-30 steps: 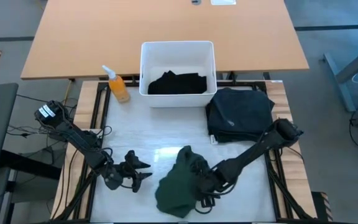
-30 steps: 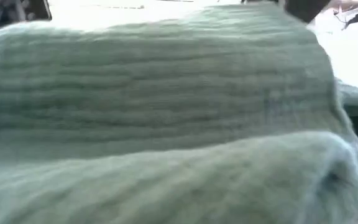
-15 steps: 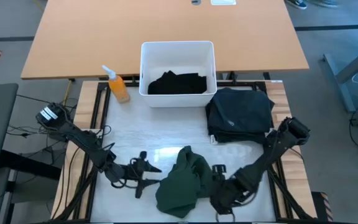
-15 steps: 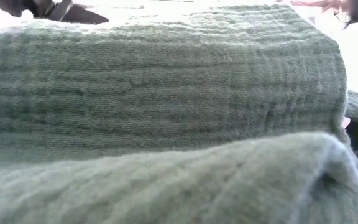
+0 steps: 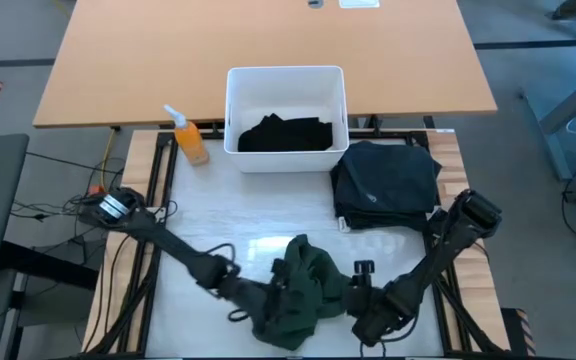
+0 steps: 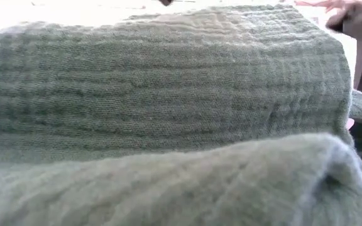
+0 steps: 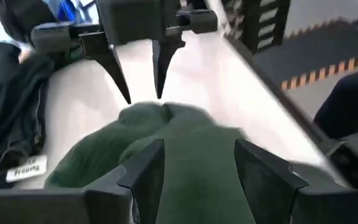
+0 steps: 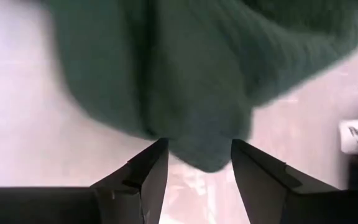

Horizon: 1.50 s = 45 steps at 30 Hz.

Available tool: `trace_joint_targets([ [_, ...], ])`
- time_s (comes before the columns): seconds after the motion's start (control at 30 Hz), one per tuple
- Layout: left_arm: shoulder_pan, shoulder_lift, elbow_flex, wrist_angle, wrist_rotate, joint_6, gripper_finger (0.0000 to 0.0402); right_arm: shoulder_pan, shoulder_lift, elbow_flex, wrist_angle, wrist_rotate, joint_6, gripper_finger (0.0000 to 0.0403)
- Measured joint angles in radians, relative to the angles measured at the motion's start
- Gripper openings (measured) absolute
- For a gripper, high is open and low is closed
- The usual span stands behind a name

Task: Fold laundry
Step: Fold the green polo shirt from the white laundry organizer

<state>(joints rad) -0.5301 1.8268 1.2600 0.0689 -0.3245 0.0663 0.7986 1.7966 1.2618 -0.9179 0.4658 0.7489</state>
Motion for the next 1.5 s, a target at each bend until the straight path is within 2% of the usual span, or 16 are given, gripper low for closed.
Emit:
trace_joint_targets([
  [0.23, 0.065, 0.095, 0.054, -0.040, 0.150, -0.010, 0.0185, 0.000, 0.000, -0.127, 0.157, 0.031, 0.031, 0.0196],
  [0.33, 0.083, 0.121, 0.054, -0.073, 0.219, -0.031, 0.0173, 0.000, 0.001, -0.135, 0.178, 0.058, 0.011, 0.0159],
  [0.4, 0.088, 0.125, 0.054, -0.085, 0.222, -0.054, 0.0146, -0.005, -0.001, -0.132, 0.188, 0.072, -0.017, 0.0113],
  [0.5, 0.089, 0.112, 0.054, -0.130, 0.216, -0.069, 0.0076, -0.012, -0.002, -0.106, 0.180, 0.080, -0.081, 0.0030],
  [0.57, 0.089, 0.084, 0.054, -0.199, 0.215, -0.077, 0.0024, -0.017, -0.005, -0.069, 0.150, 0.080, -0.128, 0.0017],
  [0.6, 0.089, 0.063, 0.054, -0.238, 0.211, -0.084, 0.0014, -0.017, -0.007, -0.044, 0.120, 0.081, -0.146, 0.0020],
  [0.73, 0.072, -0.068, 0.054, -0.390, 0.129, -0.088, 0.0003, -0.016, -0.045, 0.089, -0.075, 0.109, -0.206, 0.0024],
  [0.93, -0.010, -0.343, 0.053, -0.542, -0.120, -0.080, 0.0001, -0.005, -0.156, 0.323, -0.377, 0.232, -0.266, 0.0011],
  [1.03, -0.077, -0.479, 0.053, -0.570, -0.245, -0.085, 0.0000, -0.001, -0.221, 0.422, -0.439, 0.312, -0.326, 0.0013],
  [1.13, -0.146, -0.593, 0.046, -0.567, -0.323, -0.098, 0.0000, -0.004, -0.286, 0.480, -0.423, 0.352, -0.415, 0.0014],
  [1.3, -0.244, -0.727, -0.041, -0.589, -0.416, -0.155, 0.0000, -0.027, -0.379, 0.489, -0.398, 0.371, -0.456, 0.0014],
  [1.5, -0.271, -0.840, -0.301, -0.658, -0.349, -0.503, 0.0000, -0.056, -0.421, 0.335, -0.377, 0.205, -0.317, 0.0014],
])
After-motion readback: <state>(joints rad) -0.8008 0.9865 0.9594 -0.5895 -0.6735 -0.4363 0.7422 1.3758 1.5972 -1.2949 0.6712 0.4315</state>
